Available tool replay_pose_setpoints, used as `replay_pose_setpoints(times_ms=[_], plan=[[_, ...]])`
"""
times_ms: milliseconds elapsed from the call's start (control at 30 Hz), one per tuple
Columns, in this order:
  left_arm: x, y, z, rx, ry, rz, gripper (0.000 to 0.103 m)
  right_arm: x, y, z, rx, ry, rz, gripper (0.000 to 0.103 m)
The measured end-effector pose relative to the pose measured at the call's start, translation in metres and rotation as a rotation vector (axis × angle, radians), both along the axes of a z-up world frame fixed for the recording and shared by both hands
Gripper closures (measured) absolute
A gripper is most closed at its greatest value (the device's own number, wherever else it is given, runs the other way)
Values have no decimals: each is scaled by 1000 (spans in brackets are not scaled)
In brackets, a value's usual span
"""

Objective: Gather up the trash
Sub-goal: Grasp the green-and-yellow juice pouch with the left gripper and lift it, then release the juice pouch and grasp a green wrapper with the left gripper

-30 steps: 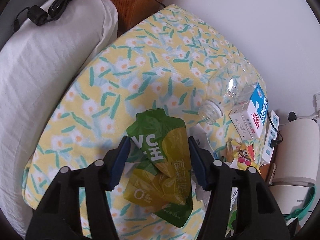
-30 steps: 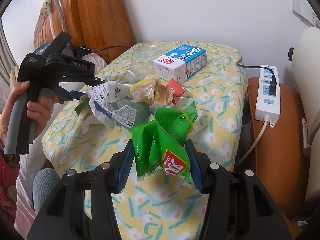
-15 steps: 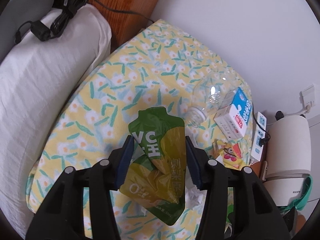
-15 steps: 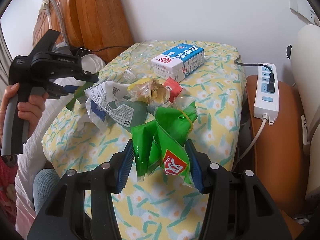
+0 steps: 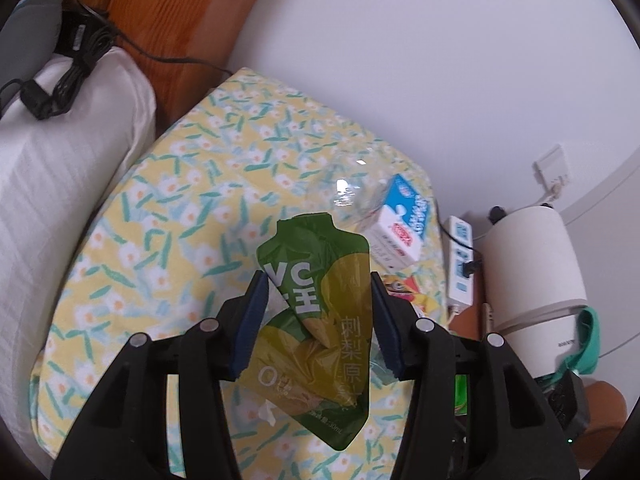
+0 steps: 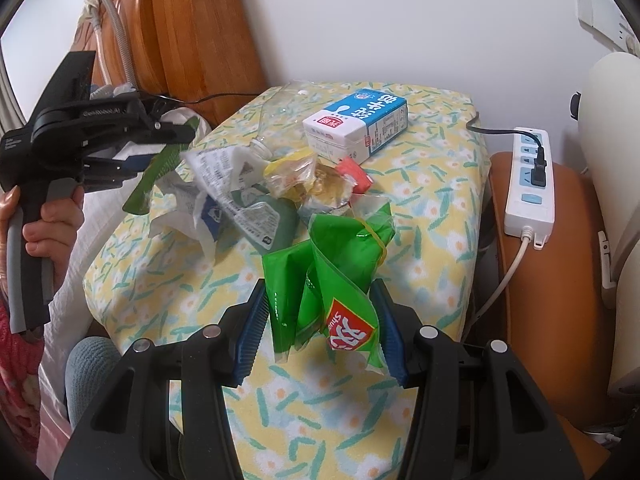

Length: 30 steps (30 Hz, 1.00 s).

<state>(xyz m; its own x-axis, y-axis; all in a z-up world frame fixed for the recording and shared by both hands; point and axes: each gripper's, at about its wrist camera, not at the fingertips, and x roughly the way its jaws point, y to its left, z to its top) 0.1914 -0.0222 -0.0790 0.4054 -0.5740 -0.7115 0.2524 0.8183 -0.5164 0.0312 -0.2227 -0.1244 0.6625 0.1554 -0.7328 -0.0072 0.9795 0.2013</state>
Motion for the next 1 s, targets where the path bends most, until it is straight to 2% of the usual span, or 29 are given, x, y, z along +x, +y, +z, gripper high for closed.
replay_pose_setpoints(times_ms=[233,400,533,667,1000], plan=[[-2,-12,7,-34,-55,-60,54,1,6,-1,-11,7,10,51],[-5,-8,16,-46,-88,-54,54,1,6,0,-16,2,7,51],[-6,-1,27,-89,-112,-56,55,0,7,0,-14,-4,6,51],[-8,-6,32,-137,-105,-99,58,-1,9,1,-16,-6,9,51],[-29,-27,39,-69,-152,-150,62,-12,8,7,-23,-15,-10,51]])
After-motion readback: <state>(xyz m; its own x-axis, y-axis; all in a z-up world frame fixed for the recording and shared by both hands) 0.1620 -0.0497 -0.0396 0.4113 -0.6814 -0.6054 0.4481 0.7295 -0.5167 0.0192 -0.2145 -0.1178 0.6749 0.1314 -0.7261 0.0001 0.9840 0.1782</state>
